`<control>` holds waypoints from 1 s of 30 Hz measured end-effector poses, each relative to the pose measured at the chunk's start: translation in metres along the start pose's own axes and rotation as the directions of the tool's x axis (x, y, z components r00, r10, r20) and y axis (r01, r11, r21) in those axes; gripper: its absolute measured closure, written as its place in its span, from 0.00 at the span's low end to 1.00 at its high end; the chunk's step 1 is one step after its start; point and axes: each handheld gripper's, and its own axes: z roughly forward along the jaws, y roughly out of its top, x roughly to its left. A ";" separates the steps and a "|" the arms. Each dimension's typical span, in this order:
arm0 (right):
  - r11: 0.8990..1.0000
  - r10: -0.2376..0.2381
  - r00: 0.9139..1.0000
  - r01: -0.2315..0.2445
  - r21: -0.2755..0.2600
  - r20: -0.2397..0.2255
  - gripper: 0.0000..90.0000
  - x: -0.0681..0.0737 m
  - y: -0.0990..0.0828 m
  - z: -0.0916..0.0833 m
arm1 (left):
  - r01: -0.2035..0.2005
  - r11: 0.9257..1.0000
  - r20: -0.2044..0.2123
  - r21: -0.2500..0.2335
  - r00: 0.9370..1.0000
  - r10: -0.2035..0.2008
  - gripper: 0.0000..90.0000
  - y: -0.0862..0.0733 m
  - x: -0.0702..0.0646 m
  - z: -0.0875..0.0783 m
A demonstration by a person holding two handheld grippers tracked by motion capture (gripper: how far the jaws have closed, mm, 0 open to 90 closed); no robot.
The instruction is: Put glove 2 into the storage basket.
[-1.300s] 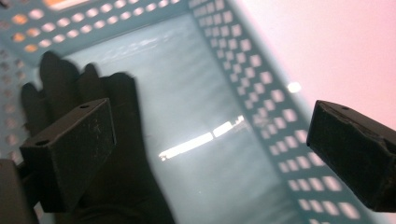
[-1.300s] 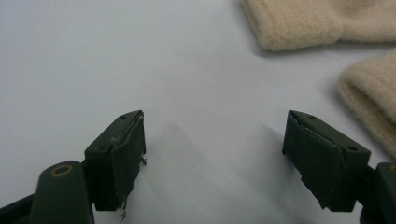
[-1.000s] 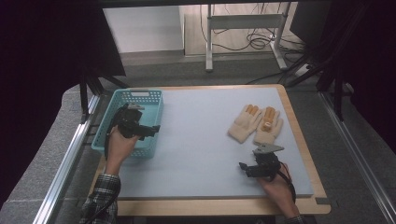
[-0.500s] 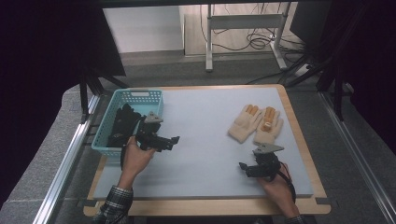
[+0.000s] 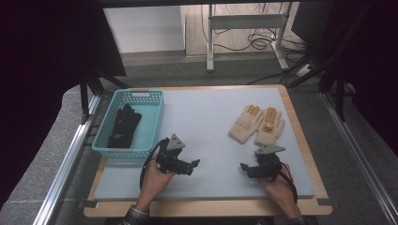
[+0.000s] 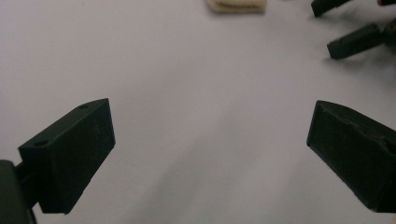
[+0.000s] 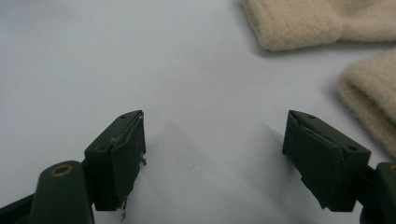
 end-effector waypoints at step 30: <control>0.998 0.060 0.998 -0.060 -0.009 -0.003 0.25 -0.005 0.001 -0.001 | 0.030 0.992 -0.041 0.120 0.999 -0.025 0.01 -0.040 -0.003 0.031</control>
